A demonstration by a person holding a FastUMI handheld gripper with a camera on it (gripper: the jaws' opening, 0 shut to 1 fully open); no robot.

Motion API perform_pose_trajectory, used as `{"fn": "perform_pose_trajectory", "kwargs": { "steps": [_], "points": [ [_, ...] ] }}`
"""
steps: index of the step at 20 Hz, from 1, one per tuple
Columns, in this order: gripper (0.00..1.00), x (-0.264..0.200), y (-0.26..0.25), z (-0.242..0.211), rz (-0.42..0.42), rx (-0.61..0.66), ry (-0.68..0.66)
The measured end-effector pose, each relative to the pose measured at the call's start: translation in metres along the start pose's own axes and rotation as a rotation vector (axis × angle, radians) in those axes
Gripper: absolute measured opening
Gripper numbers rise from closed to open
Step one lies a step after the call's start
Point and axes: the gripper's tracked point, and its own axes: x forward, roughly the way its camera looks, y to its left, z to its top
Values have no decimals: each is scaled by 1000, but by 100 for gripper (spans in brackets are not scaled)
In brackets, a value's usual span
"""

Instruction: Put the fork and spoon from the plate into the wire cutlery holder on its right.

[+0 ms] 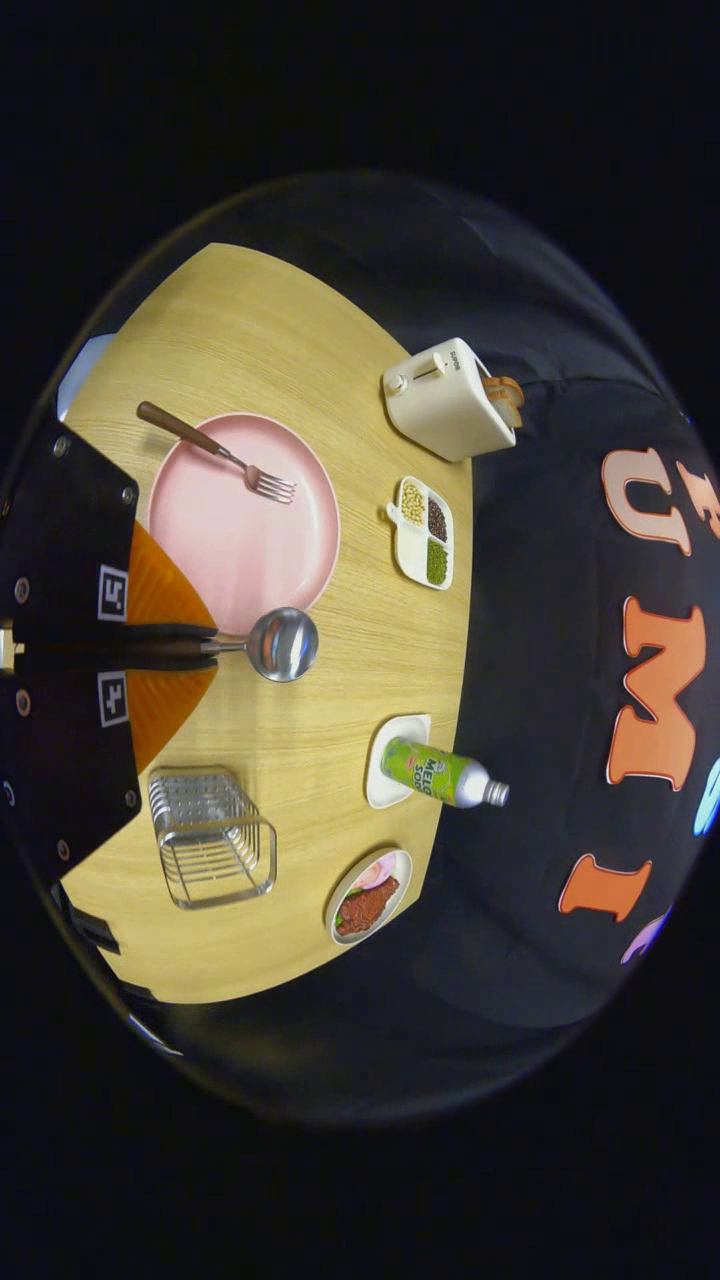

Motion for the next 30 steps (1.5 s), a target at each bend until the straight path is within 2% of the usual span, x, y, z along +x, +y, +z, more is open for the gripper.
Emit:
{"fn": "perform_pose_trajectory", "kwargs": {
  "steps": [6, 10, 20, 30],
  "points": [
    [4, -35, -80, 5, -85, -72, 81],
    [4, -42, -111, -3, -95, -102, 193],
    [4, -15, -138, -28, -32, -113, 465],
    [4, 24, -141, -37, 5, -208, 604]
  ]
}}
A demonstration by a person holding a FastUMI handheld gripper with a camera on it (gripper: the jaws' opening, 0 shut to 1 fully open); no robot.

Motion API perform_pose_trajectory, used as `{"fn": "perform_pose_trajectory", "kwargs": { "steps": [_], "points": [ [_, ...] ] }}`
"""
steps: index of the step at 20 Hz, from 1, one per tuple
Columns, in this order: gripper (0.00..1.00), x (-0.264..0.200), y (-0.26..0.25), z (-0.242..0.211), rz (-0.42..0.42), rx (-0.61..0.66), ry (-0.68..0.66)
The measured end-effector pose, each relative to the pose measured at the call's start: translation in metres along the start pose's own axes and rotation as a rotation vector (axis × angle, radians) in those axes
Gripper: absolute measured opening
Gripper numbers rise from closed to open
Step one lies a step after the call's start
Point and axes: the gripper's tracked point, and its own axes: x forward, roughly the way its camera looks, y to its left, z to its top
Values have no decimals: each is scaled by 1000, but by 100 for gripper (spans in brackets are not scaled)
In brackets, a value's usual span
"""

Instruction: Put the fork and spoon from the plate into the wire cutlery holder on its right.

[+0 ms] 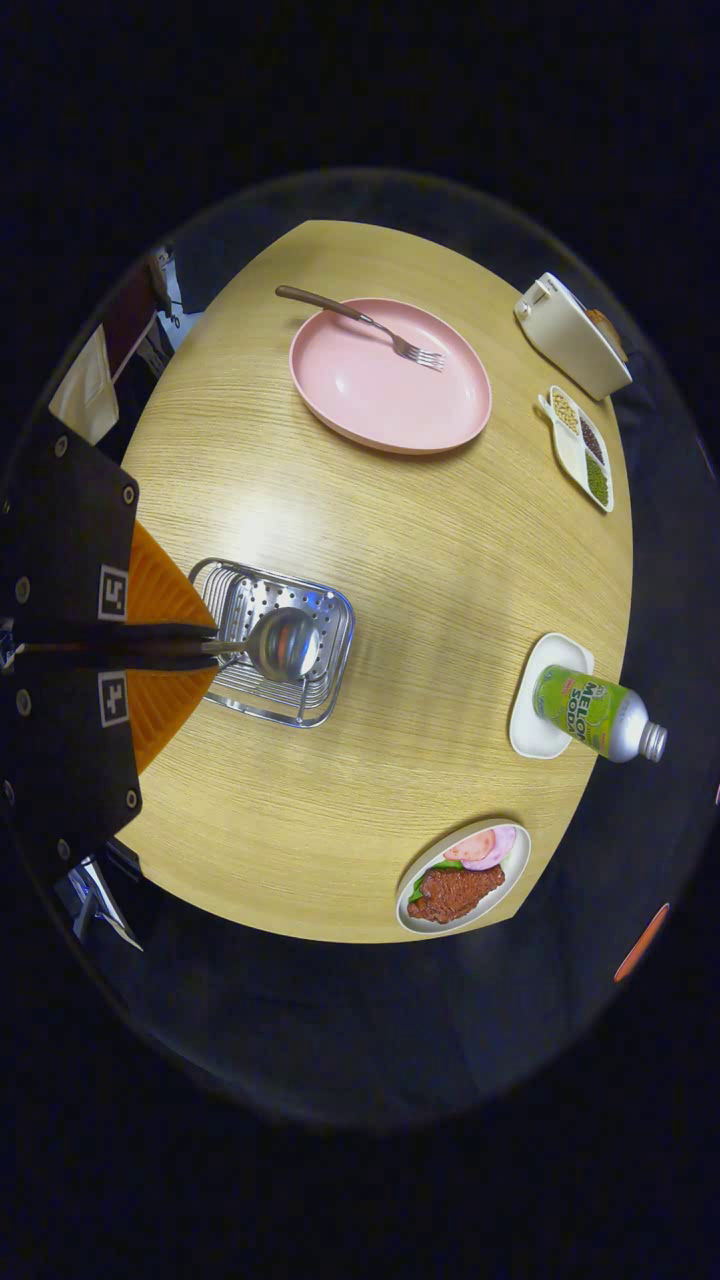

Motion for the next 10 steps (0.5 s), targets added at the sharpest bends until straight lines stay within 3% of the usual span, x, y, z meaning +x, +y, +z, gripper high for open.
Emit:
{"fn": "perform_pose_trajectory", "kwargs": {
  "steps": [6, 10],
  "points": [
    [6, 18, -1, 0, 15, 23, 54],
    [10, 14, 2, 9, 30, 46, 5]
  ]
}}
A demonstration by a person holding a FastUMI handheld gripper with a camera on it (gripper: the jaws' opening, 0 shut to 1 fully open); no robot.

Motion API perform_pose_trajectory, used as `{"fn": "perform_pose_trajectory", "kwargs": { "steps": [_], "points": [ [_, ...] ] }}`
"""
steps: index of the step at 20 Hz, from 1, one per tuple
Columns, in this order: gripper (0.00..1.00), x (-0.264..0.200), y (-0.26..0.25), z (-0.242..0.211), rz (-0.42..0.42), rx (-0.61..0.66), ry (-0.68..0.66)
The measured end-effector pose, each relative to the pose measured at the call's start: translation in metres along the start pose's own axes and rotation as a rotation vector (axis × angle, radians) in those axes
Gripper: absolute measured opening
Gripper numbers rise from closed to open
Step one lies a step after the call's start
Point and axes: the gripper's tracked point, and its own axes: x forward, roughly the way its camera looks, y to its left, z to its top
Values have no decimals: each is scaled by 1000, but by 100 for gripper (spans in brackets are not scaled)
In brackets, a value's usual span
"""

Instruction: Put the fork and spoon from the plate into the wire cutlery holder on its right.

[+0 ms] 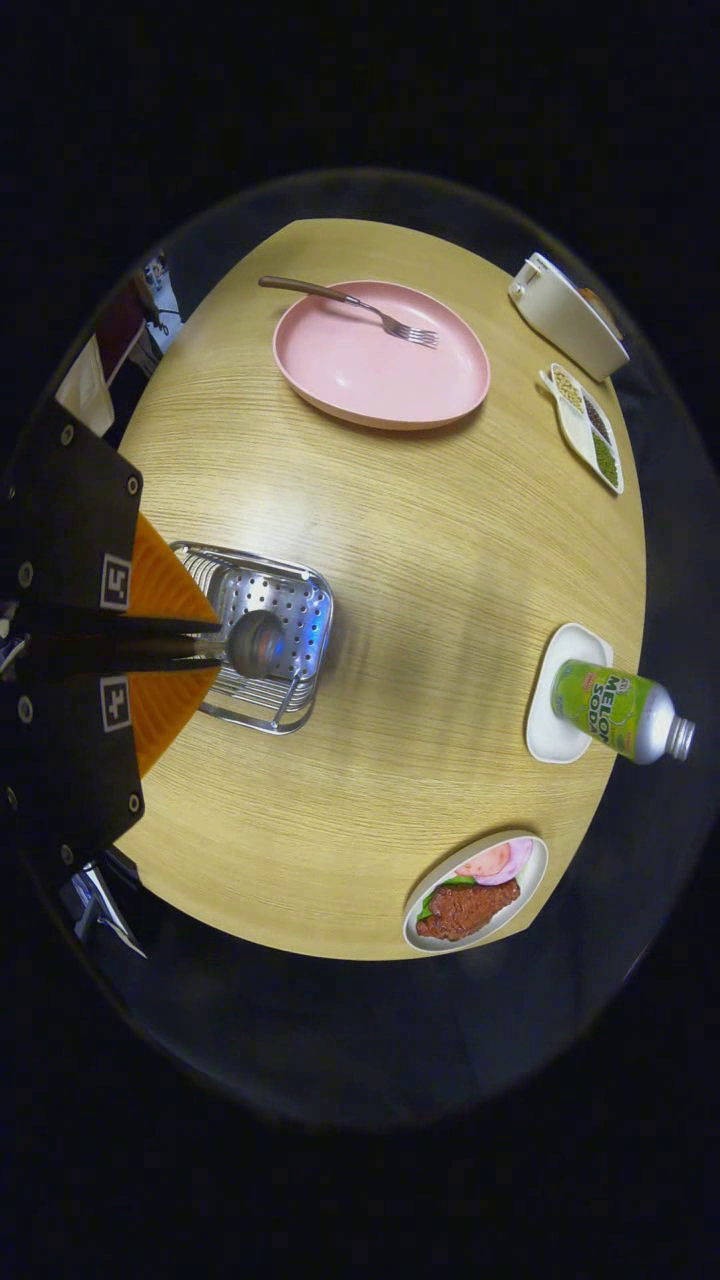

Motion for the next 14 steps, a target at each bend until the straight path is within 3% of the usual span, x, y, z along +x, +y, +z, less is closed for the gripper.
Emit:
{"fn": "perform_pose_trajectory", "kwargs": {
  "steps": [3, 5, 6, 9, 10, 12, 14],
  "points": [
    [14, -18, -1, 10, -9, 18, -69],
    [32, -31, -5, 17, -35, 16, -140],
    [46, -38, -2, 20, -32, 28, -173],
    [70, -59, 10, 25, -7, 75, -259],
    [84, -66, 12, 25, -7, 76, -288],
    [98, -79, 14, 32, -20, 81, -352],
    [99, -92, 19, 39, -33, 90, -405]
  ]
}}
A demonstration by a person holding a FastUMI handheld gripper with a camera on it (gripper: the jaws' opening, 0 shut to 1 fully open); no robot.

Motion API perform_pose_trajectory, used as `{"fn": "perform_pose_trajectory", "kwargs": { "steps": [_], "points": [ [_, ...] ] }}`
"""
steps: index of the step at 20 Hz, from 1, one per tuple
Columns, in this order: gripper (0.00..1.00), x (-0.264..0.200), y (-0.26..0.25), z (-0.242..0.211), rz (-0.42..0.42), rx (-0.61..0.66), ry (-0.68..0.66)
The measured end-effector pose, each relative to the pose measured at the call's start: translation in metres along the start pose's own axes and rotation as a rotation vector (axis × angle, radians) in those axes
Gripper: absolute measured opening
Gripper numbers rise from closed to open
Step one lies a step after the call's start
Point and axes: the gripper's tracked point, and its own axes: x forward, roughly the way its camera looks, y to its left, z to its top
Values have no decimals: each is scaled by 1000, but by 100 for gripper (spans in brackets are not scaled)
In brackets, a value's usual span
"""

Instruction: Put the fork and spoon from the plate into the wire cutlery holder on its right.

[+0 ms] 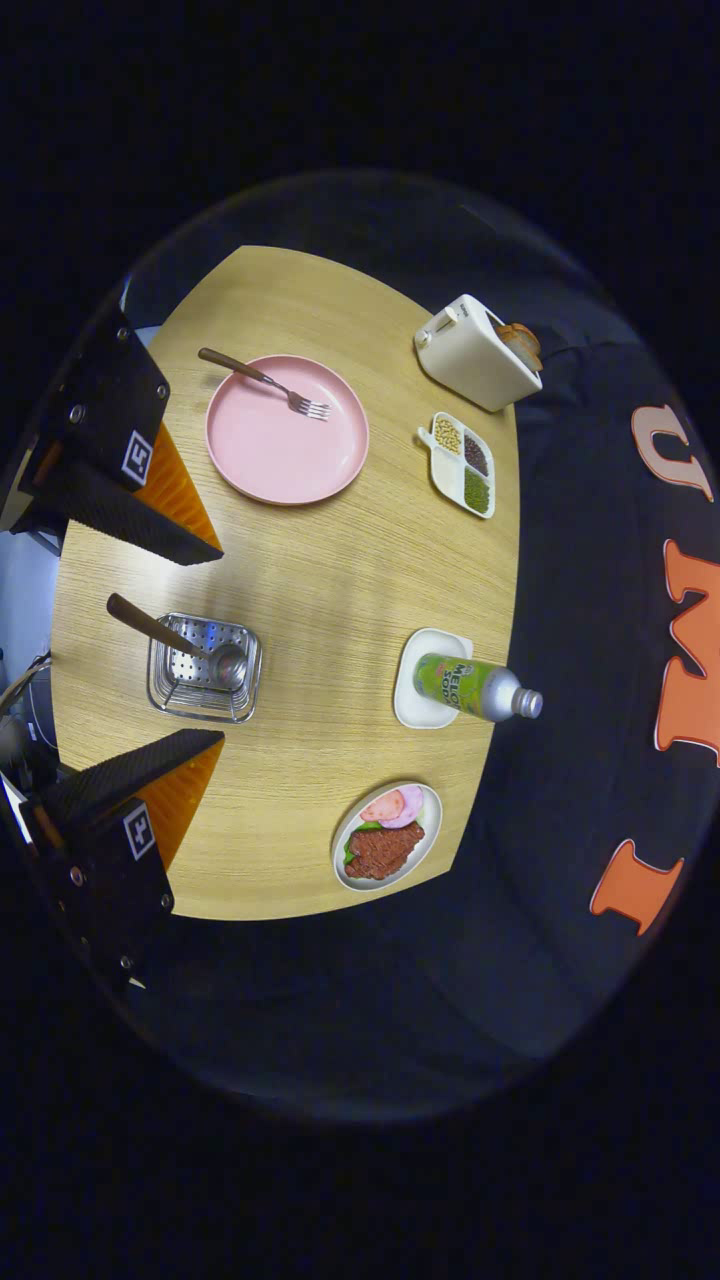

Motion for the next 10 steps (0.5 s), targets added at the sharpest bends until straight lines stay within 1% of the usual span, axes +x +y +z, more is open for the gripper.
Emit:
{"fn": "perform_pose_trajectory", "kwargs": {
  "steps": [6, 8, 10],
  "points": [
    [99, -26, 35, 43, 16, 65, -183],
    [99, -31, 50, 56, 13, 68, -238],
    [99, -35, 72, 64, 30, 62, -272]
  ]
}}
